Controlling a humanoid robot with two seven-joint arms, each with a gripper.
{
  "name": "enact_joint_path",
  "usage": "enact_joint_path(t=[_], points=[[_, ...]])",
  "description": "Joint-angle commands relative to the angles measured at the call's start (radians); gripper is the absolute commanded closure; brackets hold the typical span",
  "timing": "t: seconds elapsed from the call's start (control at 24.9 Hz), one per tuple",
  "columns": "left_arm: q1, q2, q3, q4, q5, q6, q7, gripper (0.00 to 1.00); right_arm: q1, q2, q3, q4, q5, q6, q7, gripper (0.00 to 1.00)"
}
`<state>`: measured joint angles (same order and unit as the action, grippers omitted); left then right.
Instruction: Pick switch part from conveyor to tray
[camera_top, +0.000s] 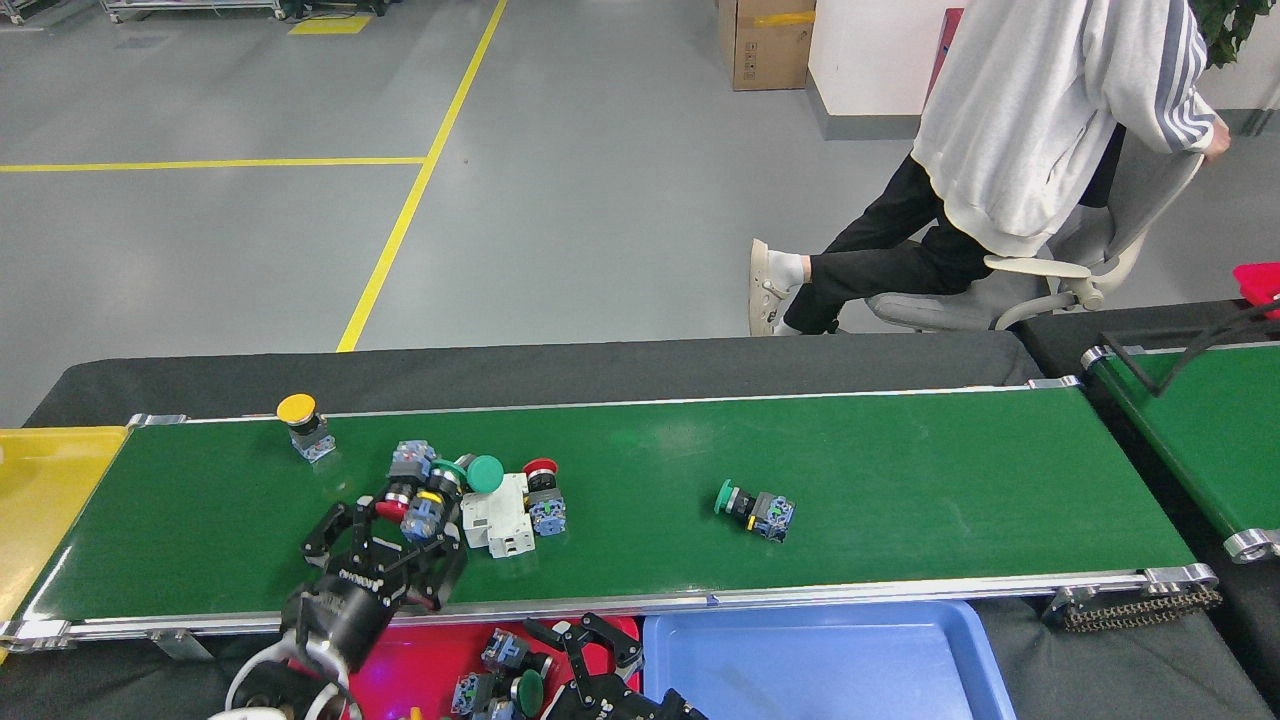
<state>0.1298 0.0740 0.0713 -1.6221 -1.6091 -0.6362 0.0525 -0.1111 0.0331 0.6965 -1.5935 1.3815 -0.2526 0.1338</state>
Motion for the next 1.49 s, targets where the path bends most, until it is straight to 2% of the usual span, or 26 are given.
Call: enact_joint_path(t=[0.0,0.04,0.12,0.16,0.24,0.28,0.44,0.52,0.6,0.68,0.76,0.8,0.88,1.09,1.17,1.33,1.45], points=[[0.062,-0.002,-0.004,-0.082,0.005,-0.079,0.001,0.81,0.033,-0.015,-0.124,-0.056,-0.002,0.047,-0.008,0.0],[0.096,-0.01,-0.005,-0.108,0.006,-0.109,0.001,0.8,0.07,-0.009,-0.204,-0.075,-0.002,0.085,-0.011,0.0],[0.148,-0.019,-0.005,-0.133,0.006,-0.149,0.0,0.7,0.108,0.01,-0.333,-0.092,-0.002,0.194,-0.034,0.0],[0.165,-0.023,-0.004,-0.134,0.005,-0.149,-0.003,0.54,0.12,0.021,-0.396,-0.092,-0.002,0.27,-0.068,0.0],[0.171,-0.045,0.009,-0.136,0.005,-0.149,-0.005,0.06,0.145,0.016,-0.471,-0.091,-0.006,0.372,-0.152,0.0],[0.171,-0.063,0.018,-0.136,0.006,-0.149,-0.003,0.0,0.168,0.014,-0.511,-0.091,-0.01,0.401,-0.183,0.0],[0.177,-0.072,0.084,-0.139,0.015,-0.149,-0.003,0.0,0.211,0.008,-0.654,-0.105,-0.01,0.42,-0.195,0.0],[0.185,-0.086,0.148,-0.139,0.034,-0.149,-0.002,0.0,0.241,-0.012,-0.709,-0.112,-0.012,0.412,-0.198,0.0],[0.2,-0.111,0.242,-0.148,0.04,-0.138,0.001,0.0,0.277,-0.062,-0.739,-0.115,-0.012,0.408,-0.198,0.0],[0.198,-0.171,0.338,-0.153,0.04,-0.037,0.003,0.0,0.304,-0.114,-0.742,-0.117,-0.03,0.398,-0.194,0.0],[0.197,-0.172,0.4,-0.148,0.035,0.119,0.003,0.0,0.314,-0.156,-0.746,-0.118,-0.107,0.369,-0.192,0.0],[0.206,-0.169,0.409,-0.147,0.035,0.168,0.004,0.0,0.314,-0.18,-0.753,-0.122,-0.145,0.352,-0.189,0.0],[0.223,-0.16,0.42,-0.147,0.037,0.173,0.004,0.0,0.318,-0.214,-0.767,-0.122,-0.177,0.328,-0.187,0.0],[0.188,-0.154,0.394,-0.143,0.028,0.179,-0.003,0.0,0.32,-0.217,-0.787,-0.12,-0.187,0.294,-0.178,0.0],[0.131,-0.143,0.367,-0.13,0.018,0.187,-0.022,0.0,0.32,-0.217,-0.787,-0.12,-0.19,0.293,-0.163,0.0],[-0.004,-0.146,0.331,-0.056,-0.049,0.228,-0.129,0.0,0.317,-0.217,-0.799,-0.118,-0.194,0.291,-0.146,0.0],[-0.059,-0.145,0.326,0.002,-0.068,0.237,-0.138,0.0,0.317,-0.214,-0.799,-0.118,-0.194,0.28,-0.143,0.0]])
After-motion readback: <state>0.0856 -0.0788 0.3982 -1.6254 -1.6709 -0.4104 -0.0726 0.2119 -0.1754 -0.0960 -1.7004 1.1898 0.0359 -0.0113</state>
